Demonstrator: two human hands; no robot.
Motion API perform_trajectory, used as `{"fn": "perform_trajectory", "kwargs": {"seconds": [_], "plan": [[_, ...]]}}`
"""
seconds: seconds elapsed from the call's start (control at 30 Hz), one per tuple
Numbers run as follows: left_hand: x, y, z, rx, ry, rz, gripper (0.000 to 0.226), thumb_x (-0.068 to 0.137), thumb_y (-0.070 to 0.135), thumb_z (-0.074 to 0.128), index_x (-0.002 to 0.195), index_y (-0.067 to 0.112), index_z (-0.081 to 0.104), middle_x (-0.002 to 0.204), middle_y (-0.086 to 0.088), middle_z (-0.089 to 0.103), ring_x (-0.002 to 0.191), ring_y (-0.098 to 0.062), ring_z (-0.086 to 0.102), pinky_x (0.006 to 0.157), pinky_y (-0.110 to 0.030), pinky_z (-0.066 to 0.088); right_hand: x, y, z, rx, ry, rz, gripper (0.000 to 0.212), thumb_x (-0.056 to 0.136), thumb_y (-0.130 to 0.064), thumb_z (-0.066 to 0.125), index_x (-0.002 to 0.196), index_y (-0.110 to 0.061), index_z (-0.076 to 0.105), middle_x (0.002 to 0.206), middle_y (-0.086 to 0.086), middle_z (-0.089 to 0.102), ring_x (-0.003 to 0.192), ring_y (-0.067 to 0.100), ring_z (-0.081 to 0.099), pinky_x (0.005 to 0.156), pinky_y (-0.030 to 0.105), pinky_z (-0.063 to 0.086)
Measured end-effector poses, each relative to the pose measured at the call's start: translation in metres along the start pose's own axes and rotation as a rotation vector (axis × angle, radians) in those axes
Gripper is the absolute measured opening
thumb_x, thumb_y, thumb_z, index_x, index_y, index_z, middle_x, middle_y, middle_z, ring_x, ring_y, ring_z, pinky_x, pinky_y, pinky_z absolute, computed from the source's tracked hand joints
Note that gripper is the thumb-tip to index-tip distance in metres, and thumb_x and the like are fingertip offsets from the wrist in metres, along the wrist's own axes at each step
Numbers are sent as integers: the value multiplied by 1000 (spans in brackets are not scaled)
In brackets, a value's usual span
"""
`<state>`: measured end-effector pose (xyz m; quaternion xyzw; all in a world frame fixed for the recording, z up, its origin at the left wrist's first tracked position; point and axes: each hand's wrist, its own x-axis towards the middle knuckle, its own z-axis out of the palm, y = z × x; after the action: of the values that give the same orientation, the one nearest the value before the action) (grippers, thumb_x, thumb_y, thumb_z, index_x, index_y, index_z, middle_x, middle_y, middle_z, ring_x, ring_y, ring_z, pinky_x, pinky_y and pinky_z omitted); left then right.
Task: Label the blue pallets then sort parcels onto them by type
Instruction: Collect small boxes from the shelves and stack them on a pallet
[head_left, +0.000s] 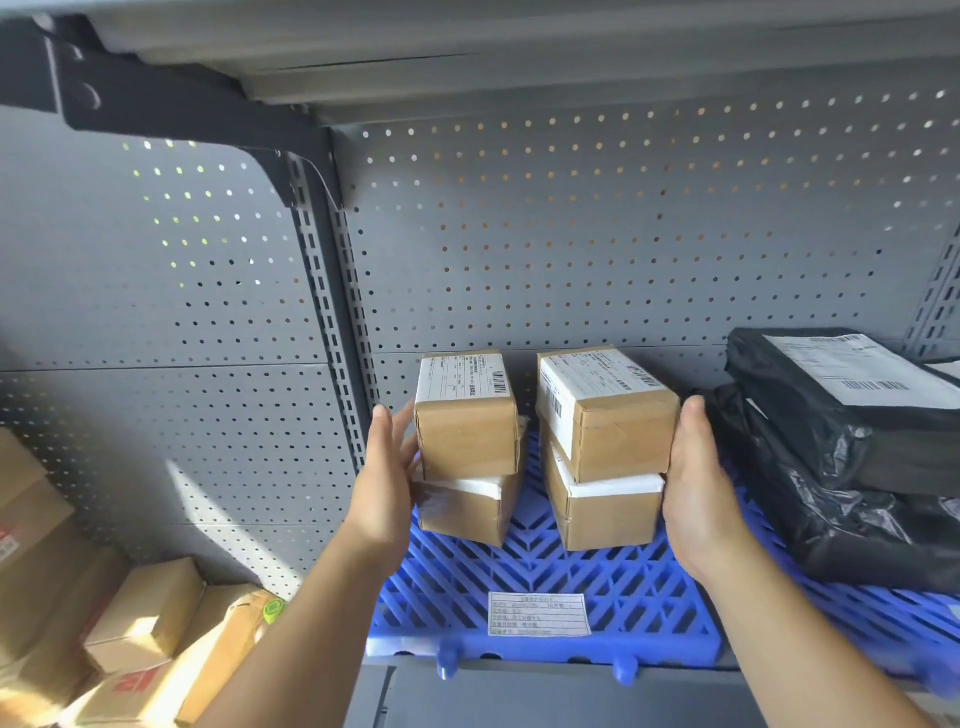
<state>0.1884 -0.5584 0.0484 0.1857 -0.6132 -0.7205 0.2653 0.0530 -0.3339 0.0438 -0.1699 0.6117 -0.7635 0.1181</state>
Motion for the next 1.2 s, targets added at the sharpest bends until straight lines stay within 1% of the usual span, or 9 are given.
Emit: {"fn": "perform_trajectory", "kwargs": {"seconds": [0.23,0.5,0.67,0.73,0.77,0.87,1.07,1.13,1.2], "plan": [[-5,-16,4,-44,-35,-51,64,101,69,17,149,38,47,145,-3,59,132,-24,57,118,-52,34,2,14,3,-24,-10,35,108,59,-103,43,147,-41,48,152,-16,49,143,5,39,122,46,24],[-20,-20,21,-40,-64,-7,49,103,61,23,145,48,46,129,13,70,122,-9,64,115,-44,37,2,19,7,-12,-31,13,108,62,-101,45,153,-42,37,157,-21,39,147,3,31,124,48,19],[-21,-22,21,9,-61,18,40,104,59,27,122,59,62,122,13,73,107,-3,69,92,-31,46,-5,18,10,-24,-11,0,108,59,-100,49,151,-45,39,150,-31,44,141,-5,36,123,45,22],[-21,-21,21,35,-71,27,40,104,60,26,124,60,60,121,13,74,101,-2,70,85,-28,45,-9,16,11,-71,11,-57,96,60,-99,49,145,-58,37,127,-56,44,122,-31,36,119,34,24],[-21,-21,20,48,-73,28,40,103,61,26,125,59,60,121,12,74,101,-4,70,84,-27,45,-12,13,13,-97,10,-86,74,64,-96,48,133,-71,39,113,-63,44,108,-39,36,112,27,27],[-21,-21,19,79,-68,49,42,104,62,25,124,58,61,120,10,74,95,-3,70,76,-20,49,-18,5,20,-118,3,-125,22,78,-79,47,97,-88,43,101,-63,48,94,-41,40,86,16,29],[-21,-18,18,138,-81,49,52,101,67,26,133,46,60,123,8,73,96,-3,70,71,-11,51,-16,4,26,-111,32,-156,24,79,-72,48,101,-83,47,107,-53,56,98,-34,48,85,16,33],[-23,-17,16,151,-116,51,68,90,81,33,138,40,58,131,11,69,110,-1,66,84,-11,50,-15,6,29,-123,38,-150,23,81,-70,47,99,-84,47,106,-55,55,99,-34,47,85,15,33],[-23,-17,13,127,-128,68,92,73,93,46,147,37,51,144,15,59,133,-3,52,112,-30,39,-15,6,30,-138,43,-150,23,82,-68,47,99,-83,47,106,-53,56,99,-33,48,85,15,33]]}}
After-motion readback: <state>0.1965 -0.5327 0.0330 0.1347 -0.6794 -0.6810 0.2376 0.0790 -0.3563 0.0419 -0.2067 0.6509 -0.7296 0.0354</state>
